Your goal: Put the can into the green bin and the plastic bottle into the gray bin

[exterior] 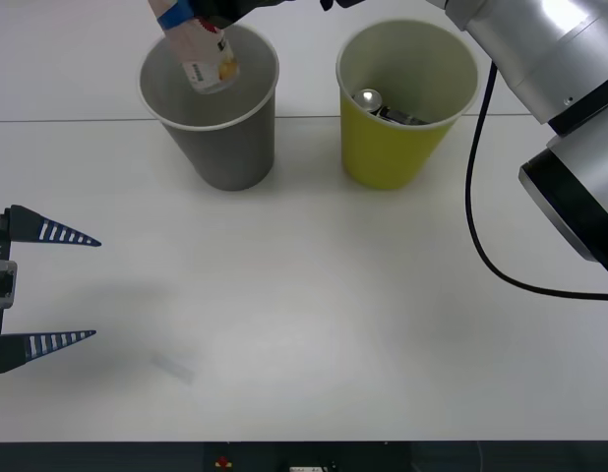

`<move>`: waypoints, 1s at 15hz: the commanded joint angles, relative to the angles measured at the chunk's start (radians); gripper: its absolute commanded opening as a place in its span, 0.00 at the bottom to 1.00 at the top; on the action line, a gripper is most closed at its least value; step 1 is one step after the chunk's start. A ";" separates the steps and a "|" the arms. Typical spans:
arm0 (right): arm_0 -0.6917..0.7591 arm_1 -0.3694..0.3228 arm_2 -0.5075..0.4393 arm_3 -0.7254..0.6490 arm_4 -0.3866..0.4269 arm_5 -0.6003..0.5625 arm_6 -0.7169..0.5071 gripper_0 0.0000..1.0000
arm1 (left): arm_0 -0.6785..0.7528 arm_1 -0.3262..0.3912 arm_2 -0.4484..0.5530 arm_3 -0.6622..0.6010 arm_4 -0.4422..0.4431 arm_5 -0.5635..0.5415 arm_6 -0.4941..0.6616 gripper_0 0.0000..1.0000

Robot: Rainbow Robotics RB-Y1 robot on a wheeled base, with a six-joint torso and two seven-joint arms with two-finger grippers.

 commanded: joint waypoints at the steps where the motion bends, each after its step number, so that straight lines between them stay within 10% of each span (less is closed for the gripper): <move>1: 0.001 -0.001 -0.003 0.001 -0.010 0.000 0.036 1.00 | 0.000 0.000 0.000 0.000 0.000 0.000 0.000 1.00; 7: 0.018 -0.044 0.000 -0.030 -0.099 0.003 0.060 1.00 | 0.000 0.000 0.000 0.000 0.000 0.000 0.000 1.00; 15: 0.391 -0.309 -0.049 -0.592 -0.120 0.134 0.042 1.00 | 0.000 0.000 0.000 0.000 0.000 0.000 0.000 1.00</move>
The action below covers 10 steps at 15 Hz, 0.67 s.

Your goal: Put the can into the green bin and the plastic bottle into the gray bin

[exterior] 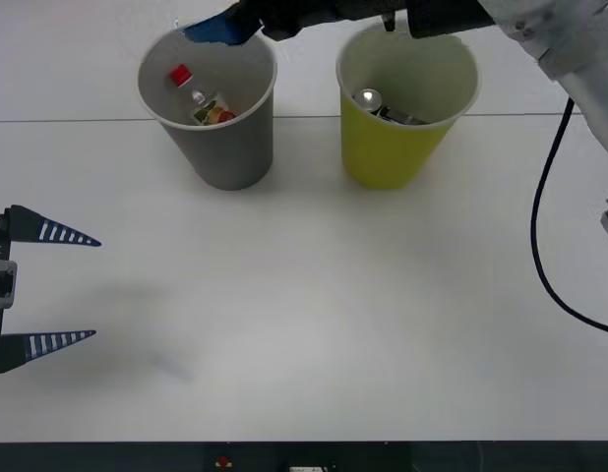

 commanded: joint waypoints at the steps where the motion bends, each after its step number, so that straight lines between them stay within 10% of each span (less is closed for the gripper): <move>1: 0.155 -0.097 -0.037 -0.194 -0.015 0.053 0.014 1.00 | 0.000 0.000 0.000 0.000 0.000 0.000 0.000 1.00; 10: 0.696 -0.327 -0.310 -0.662 -0.113 0.056 0.135 1.00 | 0.000 0.000 0.000 0.000 0.000 0.000 0.000 1.00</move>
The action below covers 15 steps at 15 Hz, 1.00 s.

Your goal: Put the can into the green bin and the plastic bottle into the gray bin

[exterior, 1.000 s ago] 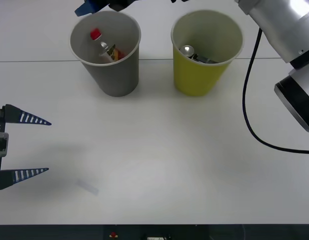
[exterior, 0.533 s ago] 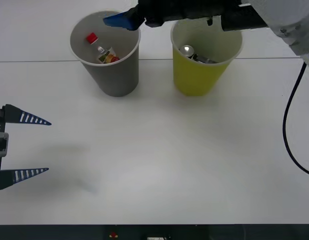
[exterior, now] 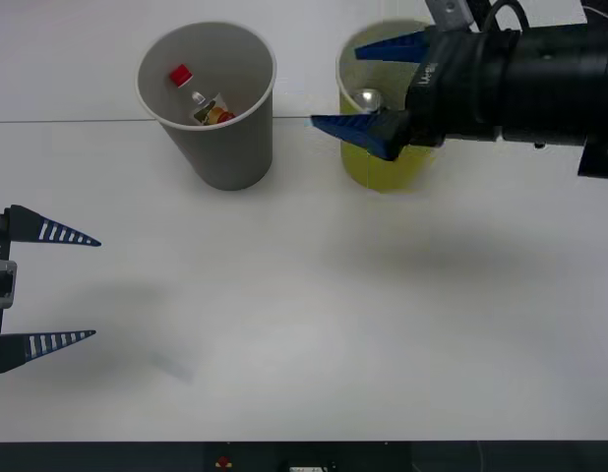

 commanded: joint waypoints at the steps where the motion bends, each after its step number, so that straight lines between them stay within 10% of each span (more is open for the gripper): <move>1: 0.160 -0.044 -0.080 -0.076 -0.081 0.000 0.115 1.00 | 0.000 0.000 0.000 0.000 0.000 0.000 0.000 1.00; 7: 0.404 -0.058 -0.264 -0.085 -0.262 -0.138 0.425 1.00 | 0.000 0.000 0.000 0.000 0.000 0.000 0.000 1.00; 15: 0.605 0.089 -0.534 -0.027 -0.333 -0.447 0.695 1.00 | 0.000 0.000 0.000 0.000 0.000 0.000 0.000 1.00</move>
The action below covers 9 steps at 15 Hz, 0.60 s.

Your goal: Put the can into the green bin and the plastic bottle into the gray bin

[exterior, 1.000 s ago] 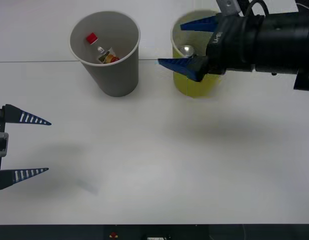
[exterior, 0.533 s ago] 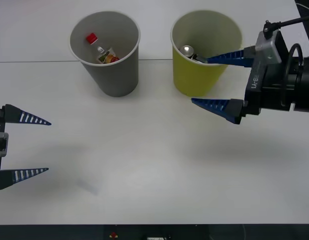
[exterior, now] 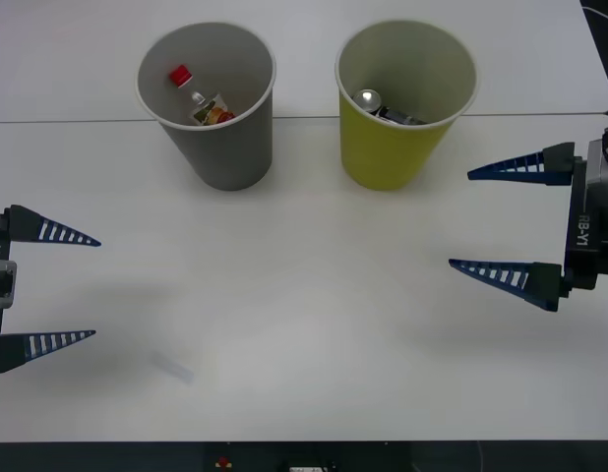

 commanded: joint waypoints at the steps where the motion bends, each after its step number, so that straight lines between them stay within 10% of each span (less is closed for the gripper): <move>1: 0.021 0.043 -0.030 0.090 -0.065 -0.076 0.118 1.00 | 0.000 0.000 0.000 0.000 0.000 0.000 0.000 1.00; 9: 0.026 0.058 -0.070 0.345 -0.145 -0.232 0.418 1.00 | 0.000 0.000 0.000 0.000 0.000 0.000 0.000 1.00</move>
